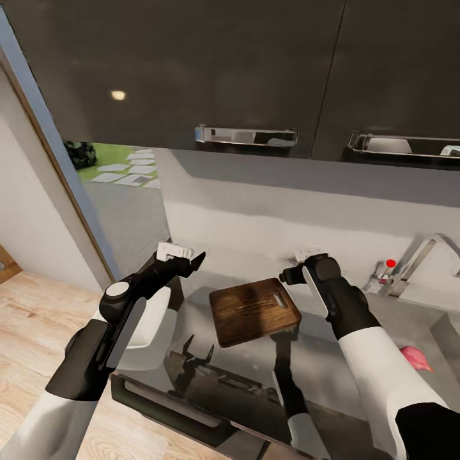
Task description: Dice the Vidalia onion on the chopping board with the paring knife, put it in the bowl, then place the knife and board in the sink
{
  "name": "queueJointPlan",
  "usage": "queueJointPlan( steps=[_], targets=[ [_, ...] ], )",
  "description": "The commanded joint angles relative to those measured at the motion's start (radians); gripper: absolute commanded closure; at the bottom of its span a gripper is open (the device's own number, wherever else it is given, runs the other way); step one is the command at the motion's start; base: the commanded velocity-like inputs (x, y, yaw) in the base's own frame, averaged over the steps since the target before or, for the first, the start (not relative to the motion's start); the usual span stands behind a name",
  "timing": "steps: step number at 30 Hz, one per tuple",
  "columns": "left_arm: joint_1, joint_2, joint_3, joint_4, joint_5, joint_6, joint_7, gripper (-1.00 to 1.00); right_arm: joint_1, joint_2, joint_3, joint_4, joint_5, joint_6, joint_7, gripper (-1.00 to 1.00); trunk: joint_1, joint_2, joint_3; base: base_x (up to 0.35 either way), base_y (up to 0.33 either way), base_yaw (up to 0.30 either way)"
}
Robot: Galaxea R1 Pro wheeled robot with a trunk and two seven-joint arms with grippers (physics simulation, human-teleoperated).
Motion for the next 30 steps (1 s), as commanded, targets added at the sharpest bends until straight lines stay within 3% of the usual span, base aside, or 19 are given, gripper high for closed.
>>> queueJointPlan(
  steps=[1, 4, 17, 21, 25, 30],
  targets=[
    [-0.001, 0.001, 0.000, -0.001, 0.006, 0.006, 0.000, -1.00, -0.001, -0.001, 0.014, -0.001, 0.000, 0.005, -0.002, -1.00, 0.001, -0.002, -0.002, 0.000, 0.000, 0.004],
    [-0.001, 0.001, 0.000, -0.001, 0.006, 0.006, 0.000, -1.00, -0.001, -0.001, 0.051, -0.001, 0.004, 0.005, -0.003, -1.00, 0.001, -0.002, -0.002, 0.000, 0.000, 0.001],
    [-0.001, 0.000, 0.000, 0.001, 0.006, 0.006, 0.000, -1.00, -0.001, -0.003, 0.053, 0.002, 0.005, 0.005, -0.006, -1.00, 0.001, -0.002, -0.002, 0.000, 0.000, 0.000],
    [-0.001, 0.000, 0.000, 0.002, 0.006, 0.006, 0.000, -1.00, -0.001, -0.005, 0.038, 0.005, 0.005, 0.005, -0.006, -1.00, 0.001, -0.002, -0.002, 0.000, 0.000, 0.000],
    [-0.001, 0.001, 0.000, 0.002, 0.006, 0.006, 0.000, -1.00, -0.001, -0.007, -0.023, 0.021, 0.006, 0.005, -0.002, -1.00, 0.001, -0.002, -0.002, 0.000, 0.000, 0.000],
    [-0.001, 0.001, 0.000, 0.002, 0.006, 0.006, 0.000, -1.00, -0.001, -0.007, -0.030, 0.044, 0.005, 0.003, 0.005, -1.00, 0.001, -0.002, -0.002, 0.000, 0.000, 0.000]
  ],
)
